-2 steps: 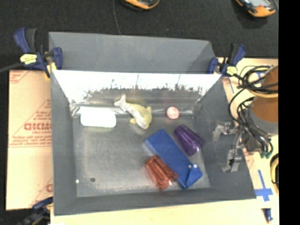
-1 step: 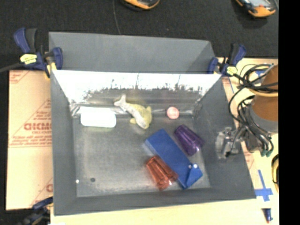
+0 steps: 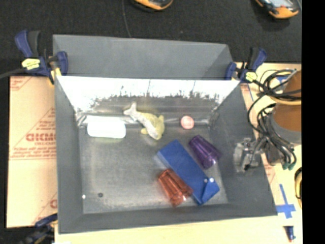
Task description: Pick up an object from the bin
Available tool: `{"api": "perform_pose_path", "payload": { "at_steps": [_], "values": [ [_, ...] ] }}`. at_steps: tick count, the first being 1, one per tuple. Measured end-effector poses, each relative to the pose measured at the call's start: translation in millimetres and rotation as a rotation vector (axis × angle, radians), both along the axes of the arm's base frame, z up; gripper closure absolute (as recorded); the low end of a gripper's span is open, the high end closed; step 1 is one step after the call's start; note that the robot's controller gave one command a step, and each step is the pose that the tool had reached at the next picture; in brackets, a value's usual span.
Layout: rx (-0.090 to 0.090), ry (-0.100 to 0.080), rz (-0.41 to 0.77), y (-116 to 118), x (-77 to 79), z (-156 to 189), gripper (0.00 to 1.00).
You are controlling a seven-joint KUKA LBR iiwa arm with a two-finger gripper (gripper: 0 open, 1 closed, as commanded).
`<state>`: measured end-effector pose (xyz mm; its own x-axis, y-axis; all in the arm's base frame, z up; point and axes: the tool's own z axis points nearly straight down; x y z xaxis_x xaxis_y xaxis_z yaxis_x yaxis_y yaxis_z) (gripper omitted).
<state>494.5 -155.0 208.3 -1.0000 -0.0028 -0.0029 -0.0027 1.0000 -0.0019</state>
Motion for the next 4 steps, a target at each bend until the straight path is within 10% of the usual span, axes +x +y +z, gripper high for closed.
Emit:
{"api": "perform_pose_path", "payload": {
  "at_steps": [2, 3, 4],
  "values": [
    [0.0, -0.002, -0.077, 62.5, -15.4, -48.2, 1.0],
    [0.002, -0.003, -0.285, 86.8, -14.2, -91.4, 0.0],
    [0.001, -0.003, -0.283, 86.5, -14.0, -91.3, 0.0]
  ]
}}
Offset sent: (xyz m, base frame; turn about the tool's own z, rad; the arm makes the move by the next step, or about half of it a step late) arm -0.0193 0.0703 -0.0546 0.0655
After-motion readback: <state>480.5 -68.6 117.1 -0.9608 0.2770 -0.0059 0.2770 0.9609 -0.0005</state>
